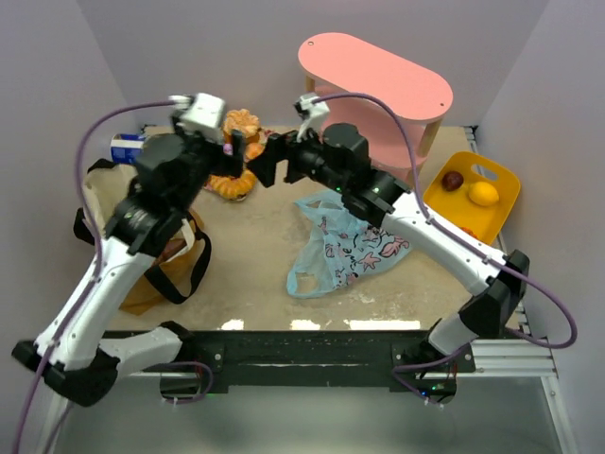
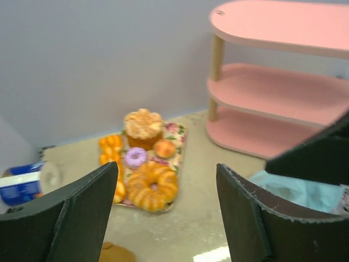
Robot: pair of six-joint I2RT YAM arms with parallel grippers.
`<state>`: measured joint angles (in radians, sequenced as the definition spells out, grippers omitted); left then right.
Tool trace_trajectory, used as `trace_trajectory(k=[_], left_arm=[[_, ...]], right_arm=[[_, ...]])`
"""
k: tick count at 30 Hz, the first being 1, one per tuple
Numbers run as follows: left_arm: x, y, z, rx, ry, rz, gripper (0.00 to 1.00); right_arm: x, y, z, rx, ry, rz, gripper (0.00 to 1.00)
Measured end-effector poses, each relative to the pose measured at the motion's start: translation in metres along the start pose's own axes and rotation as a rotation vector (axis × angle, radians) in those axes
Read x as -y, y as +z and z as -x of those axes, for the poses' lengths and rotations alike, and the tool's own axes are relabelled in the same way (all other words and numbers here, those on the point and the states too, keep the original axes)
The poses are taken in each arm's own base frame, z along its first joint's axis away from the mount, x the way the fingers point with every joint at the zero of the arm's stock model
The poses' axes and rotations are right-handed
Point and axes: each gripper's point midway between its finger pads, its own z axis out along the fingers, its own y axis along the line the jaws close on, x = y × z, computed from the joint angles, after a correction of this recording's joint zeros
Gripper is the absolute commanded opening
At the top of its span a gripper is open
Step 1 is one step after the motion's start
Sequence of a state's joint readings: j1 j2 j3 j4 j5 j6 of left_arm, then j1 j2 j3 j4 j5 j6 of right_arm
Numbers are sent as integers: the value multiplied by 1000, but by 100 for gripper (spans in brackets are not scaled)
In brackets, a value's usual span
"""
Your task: Place the mixed food into the grocery bags and tie them
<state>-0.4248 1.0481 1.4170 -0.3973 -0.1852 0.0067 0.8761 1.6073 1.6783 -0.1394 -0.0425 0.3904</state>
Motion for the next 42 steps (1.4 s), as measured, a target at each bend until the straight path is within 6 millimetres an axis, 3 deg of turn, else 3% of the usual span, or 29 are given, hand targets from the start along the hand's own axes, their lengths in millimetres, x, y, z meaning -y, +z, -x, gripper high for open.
trace_trajectory(k=[3, 5, 8, 10, 14, 17, 20, 36, 42], left_arm=[[69, 23, -21, -63, 76, -134, 84], [110, 37, -40, -101, 141, -222, 86], [141, 49, -79, -158, 181, -321, 91], [152, 49, -109, -194, 196, -382, 91], [175, 39, -150, -253, 191, -521, 93], [188, 32, -167, -267, 183, -592, 95], [195, 26, -178, -278, 171, -639, 95], [227, 6, -171, -211, 144, -863, 96], [228, 5, -172, -200, 177, -881, 97]], right_arm=[[54, -20, -14, -13, 25, -121, 99], [97, -39, -45, -73, 38, -239, 99], [147, -70, -106, -217, 50, -414, 99], [157, -82, -127, -275, 45, -462, 99], [168, -117, -159, -347, 31, -539, 99], [170, -137, -167, -345, 26, -563, 98], [173, -145, -171, -337, 29, -580, 98], [193, -156, -219, -503, -30, -712, 96], [186, -149, -247, -595, -88, -696, 96]])
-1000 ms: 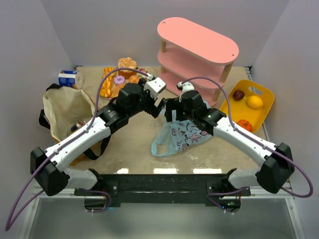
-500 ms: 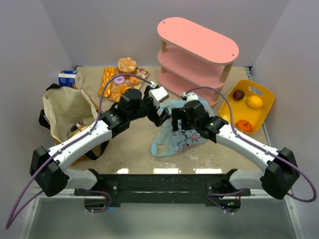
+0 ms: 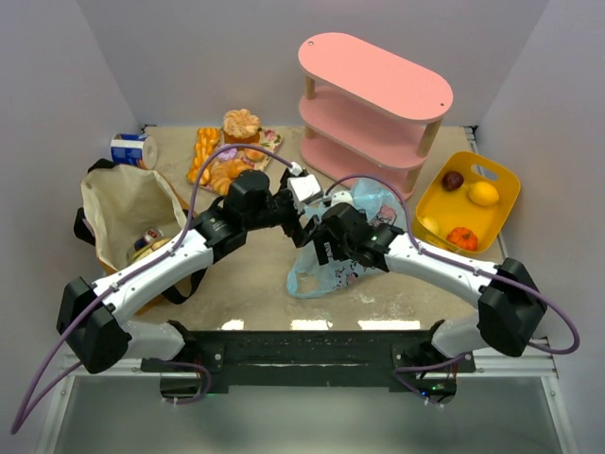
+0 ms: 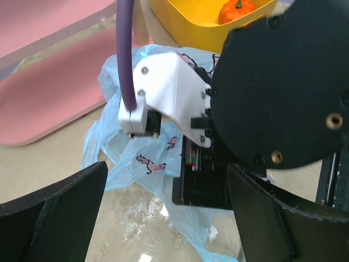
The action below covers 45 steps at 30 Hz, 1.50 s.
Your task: Place the mixed food into the grocery bags and tie them
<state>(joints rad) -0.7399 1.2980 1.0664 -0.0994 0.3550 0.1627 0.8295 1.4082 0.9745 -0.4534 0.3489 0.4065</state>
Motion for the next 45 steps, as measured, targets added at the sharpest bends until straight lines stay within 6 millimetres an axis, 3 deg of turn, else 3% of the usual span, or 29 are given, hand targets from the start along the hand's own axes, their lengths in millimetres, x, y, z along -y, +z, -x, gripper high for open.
trace_trajectory(k=[9, 12, 13, 16, 18, 21, 26, 30, 38, 45], left_arm=[[-18, -8, -8, -15, 19, 5, 98], [-28, -15, -8, -9, 8, 13, 98], [-31, -18, -7, -4, 6, 14, 98], [-35, -24, -4, 11, 11, 12, 98], [-32, -25, -1, 21, 16, -3, 98], [-30, -25, -1, 21, 20, -17, 98], [-30, -26, -3, 15, 19, -16, 99], [-38, -30, -4, 0, 39, 39, 100], [-45, -61, 18, 71, 113, 142, 100], [-32, -46, -1, 23, 67, 9, 100]], right_arm=[[-5, 21, -20, -44, -30, -7, 79], [-2, 28, -27, -59, -39, -9, 58], [-1, 29, -29, -63, -40, -5, 42], [2, 32, -34, -74, -57, 10, 15], [1, 28, -32, -71, -71, 43, 11], [-8, 7, -17, -17, -80, 124, 3], [-19, -56, 24, 135, -88, 283, 0], [-23, -92, 34, 185, -109, 371, 0], [-19, -107, 27, 165, -99, 425, 0], [-3, -105, 41, 164, -71, 389, 0]])
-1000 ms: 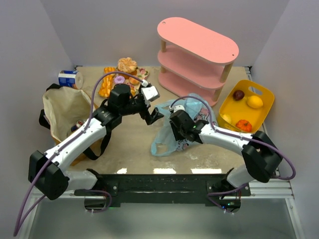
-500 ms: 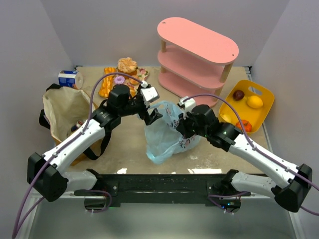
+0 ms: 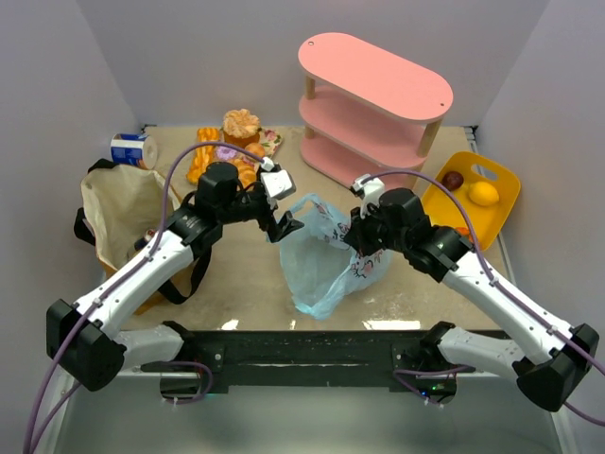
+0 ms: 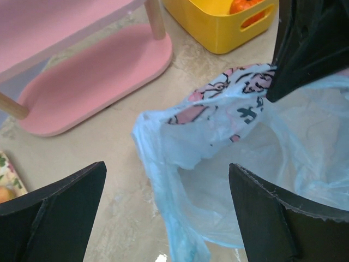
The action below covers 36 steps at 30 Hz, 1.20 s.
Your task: Place the mixed food into the grocery bags and tie them
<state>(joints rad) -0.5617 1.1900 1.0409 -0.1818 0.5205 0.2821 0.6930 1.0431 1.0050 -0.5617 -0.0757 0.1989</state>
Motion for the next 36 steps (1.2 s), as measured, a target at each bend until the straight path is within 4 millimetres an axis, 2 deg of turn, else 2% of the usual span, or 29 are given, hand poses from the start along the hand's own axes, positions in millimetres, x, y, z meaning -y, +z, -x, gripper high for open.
trace_trajectory(k=[4, 10, 11, 13, 14, 15, 16, 17, 19, 20, 22, 23, 26, 28, 31, 34, 36], left_arm=[[5, 5, -13, -37, -31, -39, 100], [-1, 8, -22, -65, -45, -21, 100], [-3, 9, -25, -73, -47, -13, 96], [-5, 11, -30, -89, -53, -4, 81], [-6, 12, -32, -95, -58, -3, 63], [-6, 14, -35, -103, -62, -4, 51], [-7, 16, -38, -111, -67, -6, 35], [-7, 17, -41, -119, -71, -9, 12], [-6, 18, -45, -133, -76, -17, 0], [-6, 19, -45, -134, -75, -19, 0], [-6, 18, -44, -133, -74, -21, 0], [-6, 18, -42, -129, -79, -20, 0], [-7, 19, -37, -121, -113, -10, 0], [-10, 22, -33, -113, -151, 1, 0], [-14, 31, -33, -118, -219, 10, 0], [-15, 43, -44, -147, -306, 9, 0], [-14, 48, -53, -169, -351, 6, 0]], right_arm=[[3, -6, 13, 28, -2, -6, 0], [3, -12, 23, 53, -7, 1, 0], [2, -13, 23, 53, -7, 3, 0], [2, -15, 24, 57, -9, 4, 0], [2, -15, 24, 58, -10, 4, 0], [2, -16, 24, 61, -10, 4, 0], [2, -16, 24, 62, -10, 3, 0], [3, -16, 25, 63, -9, 2, 0], [5, -16, 25, 64, -8, -8, 6], [6, -16, 25, 65, -7, -15, 17], [12, -13, 25, 61, -7, -47, 29], [16, -11, 25, 56, -6, -66, 46], [28, 1, 24, 28, 4, -137, 73], [35, 10, 25, 1, 8, -175, 77], [37, 19, 32, -19, 19, -198, 77], [25, 14, 45, 26, 20, -193, 74], [5, 6, 53, 73, -2, -161, 70]])
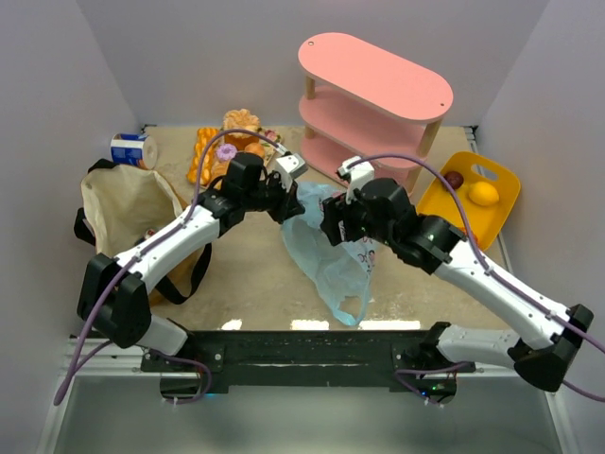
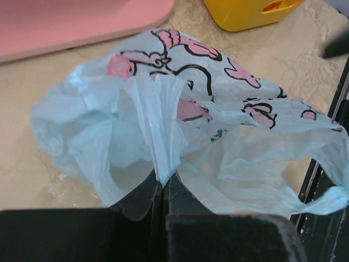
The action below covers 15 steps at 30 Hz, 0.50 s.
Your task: Place the mixed food into the grocery bags and tie them
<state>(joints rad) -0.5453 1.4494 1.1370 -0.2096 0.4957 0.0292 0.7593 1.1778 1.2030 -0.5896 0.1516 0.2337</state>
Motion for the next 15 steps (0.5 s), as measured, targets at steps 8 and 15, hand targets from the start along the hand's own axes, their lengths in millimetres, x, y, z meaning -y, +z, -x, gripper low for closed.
trace_trajectory(k=[8, 15], left_arm=[[0, 6, -5, -13, -82, 1, 0], [2, 4, -2, -4, -96, -1, 0]], right_arm=[[-75, -13, -2, 114, 32, 220, 64], [-46, 36, -87, -51, 88, 55, 77]])
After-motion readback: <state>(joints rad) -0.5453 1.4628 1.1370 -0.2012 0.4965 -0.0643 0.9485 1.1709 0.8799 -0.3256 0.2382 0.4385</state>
